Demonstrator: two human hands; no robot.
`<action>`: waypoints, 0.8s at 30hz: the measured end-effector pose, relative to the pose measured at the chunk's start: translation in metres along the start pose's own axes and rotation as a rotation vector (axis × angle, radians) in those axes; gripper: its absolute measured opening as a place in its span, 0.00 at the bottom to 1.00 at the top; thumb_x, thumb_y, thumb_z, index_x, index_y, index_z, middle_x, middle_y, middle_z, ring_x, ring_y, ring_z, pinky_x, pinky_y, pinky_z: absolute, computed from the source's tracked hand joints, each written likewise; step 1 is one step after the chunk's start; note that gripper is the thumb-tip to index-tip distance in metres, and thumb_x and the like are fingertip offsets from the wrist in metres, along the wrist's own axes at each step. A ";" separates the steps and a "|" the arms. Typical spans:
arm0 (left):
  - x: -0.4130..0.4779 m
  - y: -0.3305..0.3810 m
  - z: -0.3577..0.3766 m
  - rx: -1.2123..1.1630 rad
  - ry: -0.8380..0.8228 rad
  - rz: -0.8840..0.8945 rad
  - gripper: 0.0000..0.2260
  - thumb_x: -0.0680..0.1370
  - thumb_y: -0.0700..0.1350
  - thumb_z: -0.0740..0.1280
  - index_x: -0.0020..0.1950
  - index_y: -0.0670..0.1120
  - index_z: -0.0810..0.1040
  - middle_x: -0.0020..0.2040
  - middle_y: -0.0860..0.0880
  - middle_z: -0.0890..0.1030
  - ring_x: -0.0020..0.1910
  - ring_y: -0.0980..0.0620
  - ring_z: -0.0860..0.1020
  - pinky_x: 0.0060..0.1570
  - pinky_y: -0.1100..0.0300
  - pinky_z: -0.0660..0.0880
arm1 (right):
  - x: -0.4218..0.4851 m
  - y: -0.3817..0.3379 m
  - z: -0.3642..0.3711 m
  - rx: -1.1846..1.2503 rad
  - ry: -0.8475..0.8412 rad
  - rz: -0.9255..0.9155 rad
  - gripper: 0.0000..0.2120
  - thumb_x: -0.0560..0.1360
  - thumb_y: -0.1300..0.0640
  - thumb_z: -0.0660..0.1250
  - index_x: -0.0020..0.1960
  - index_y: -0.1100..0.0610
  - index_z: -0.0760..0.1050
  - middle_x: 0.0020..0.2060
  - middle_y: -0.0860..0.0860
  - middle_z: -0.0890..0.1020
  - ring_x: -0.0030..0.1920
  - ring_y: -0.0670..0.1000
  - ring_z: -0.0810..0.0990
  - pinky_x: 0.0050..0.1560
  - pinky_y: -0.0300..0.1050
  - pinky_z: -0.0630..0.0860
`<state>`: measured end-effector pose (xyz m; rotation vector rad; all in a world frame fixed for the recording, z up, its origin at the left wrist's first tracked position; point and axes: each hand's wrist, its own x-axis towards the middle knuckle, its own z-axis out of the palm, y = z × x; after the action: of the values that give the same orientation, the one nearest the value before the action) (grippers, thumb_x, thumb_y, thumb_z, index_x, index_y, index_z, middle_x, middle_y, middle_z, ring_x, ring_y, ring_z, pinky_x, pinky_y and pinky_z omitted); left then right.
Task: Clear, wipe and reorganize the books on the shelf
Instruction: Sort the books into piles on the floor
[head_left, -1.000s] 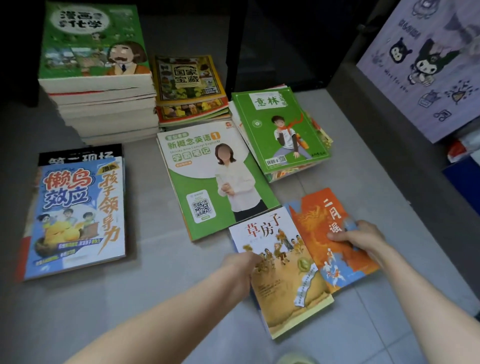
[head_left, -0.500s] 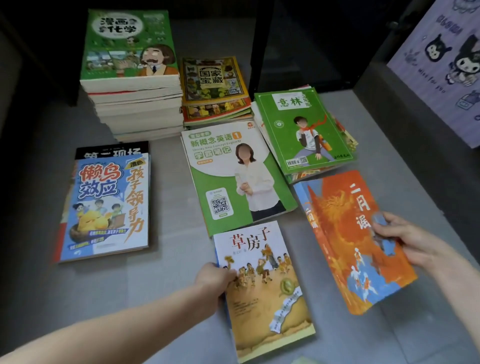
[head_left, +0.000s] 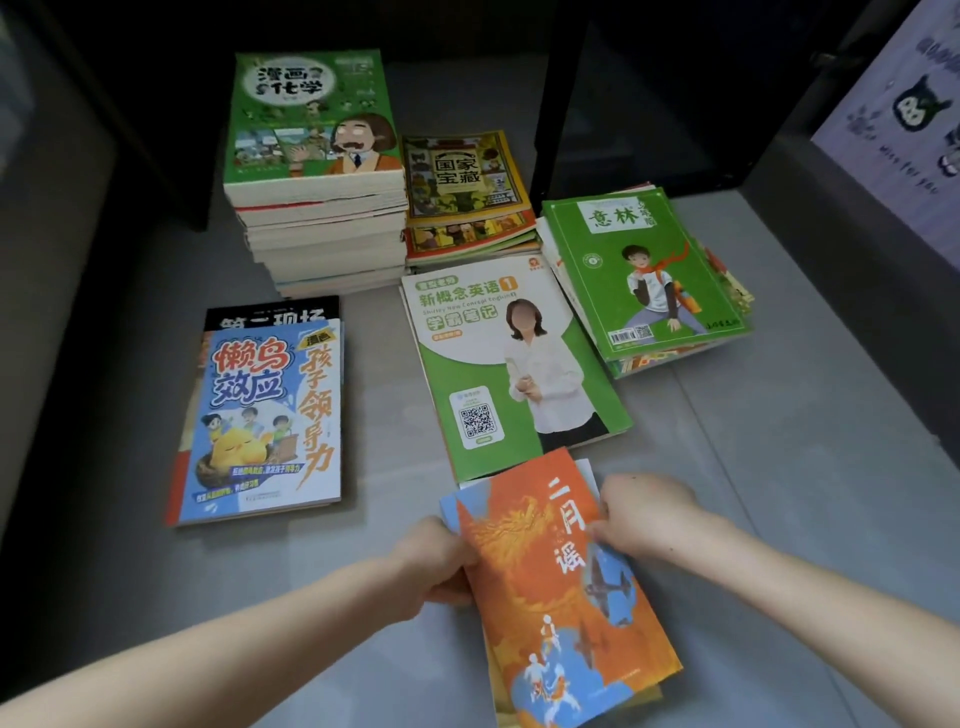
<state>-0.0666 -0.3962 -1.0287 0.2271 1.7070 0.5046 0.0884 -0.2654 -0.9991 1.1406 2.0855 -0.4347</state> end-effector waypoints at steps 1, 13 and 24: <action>0.002 0.000 0.000 0.046 0.027 0.042 0.10 0.77 0.37 0.62 0.36 0.40 0.75 0.37 0.41 0.80 0.35 0.46 0.80 0.43 0.55 0.81 | 0.000 -0.006 -0.008 -0.043 0.040 -0.009 0.13 0.78 0.43 0.61 0.47 0.53 0.74 0.48 0.50 0.79 0.53 0.53 0.79 0.42 0.42 0.70; 0.008 0.034 -0.021 0.706 0.148 0.293 0.13 0.77 0.41 0.58 0.32 0.43 0.71 0.32 0.45 0.80 0.33 0.46 0.80 0.42 0.58 0.77 | 0.048 -0.041 -0.060 0.052 0.353 -0.263 0.24 0.77 0.45 0.63 0.71 0.52 0.67 0.67 0.52 0.73 0.65 0.56 0.72 0.62 0.49 0.71; 0.042 0.076 -0.181 1.393 0.545 0.064 0.42 0.73 0.50 0.70 0.78 0.53 0.47 0.73 0.42 0.59 0.68 0.40 0.65 0.56 0.51 0.74 | 0.119 -0.078 -0.076 -0.187 0.133 -0.301 0.52 0.69 0.39 0.72 0.77 0.42 0.36 0.76 0.62 0.41 0.75 0.69 0.42 0.65 0.60 0.68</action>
<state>-0.2604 -0.3483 -1.0091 1.2133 2.3311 -0.7455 -0.0511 -0.1938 -1.0358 0.7681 2.3702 -0.3015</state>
